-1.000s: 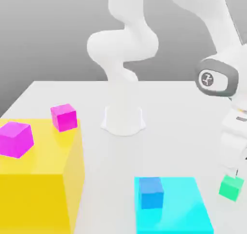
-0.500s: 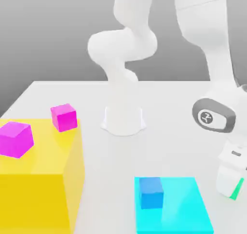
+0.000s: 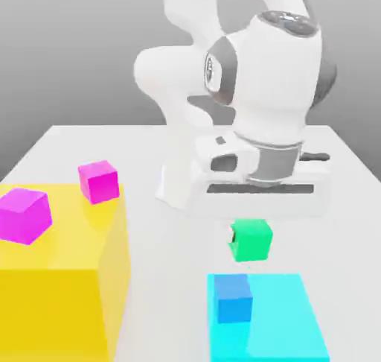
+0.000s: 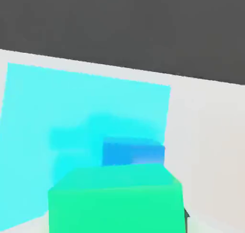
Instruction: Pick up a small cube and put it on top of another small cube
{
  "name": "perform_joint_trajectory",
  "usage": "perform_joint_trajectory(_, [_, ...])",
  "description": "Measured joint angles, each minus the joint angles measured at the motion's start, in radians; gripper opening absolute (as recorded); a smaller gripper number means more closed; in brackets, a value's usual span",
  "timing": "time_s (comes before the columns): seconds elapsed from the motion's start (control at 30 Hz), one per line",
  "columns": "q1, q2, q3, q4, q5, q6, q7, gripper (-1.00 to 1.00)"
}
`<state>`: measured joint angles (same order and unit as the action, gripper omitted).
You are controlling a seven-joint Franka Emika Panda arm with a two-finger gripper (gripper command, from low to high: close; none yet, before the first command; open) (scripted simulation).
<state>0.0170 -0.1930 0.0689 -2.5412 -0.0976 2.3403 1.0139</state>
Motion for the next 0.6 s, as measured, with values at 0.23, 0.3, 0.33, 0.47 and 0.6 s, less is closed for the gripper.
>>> perform_joint_trajectory(0.23, [-0.196, -0.255, -0.125, -0.032, 0.019, -0.218, 0.179, -1.00])
perform_joint_trajectory(0.3, [-0.255, -0.329, -0.156, -0.041, 0.025, -0.280, 0.231, -1.00])
perform_joint_trajectory(0.33, [-0.286, -0.366, -0.171, -0.045, 0.028, -0.311, 0.257, -1.00])
perform_joint_trajectory(0.47, [-0.319, -0.347, -0.189, -0.130, 0.030, -0.206, 0.279, -1.00])
perform_joint_trajectory(0.6, [-0.321, -0.333, -0.191, -0.153, 0.029, -0.169, 0.279, 1.00])
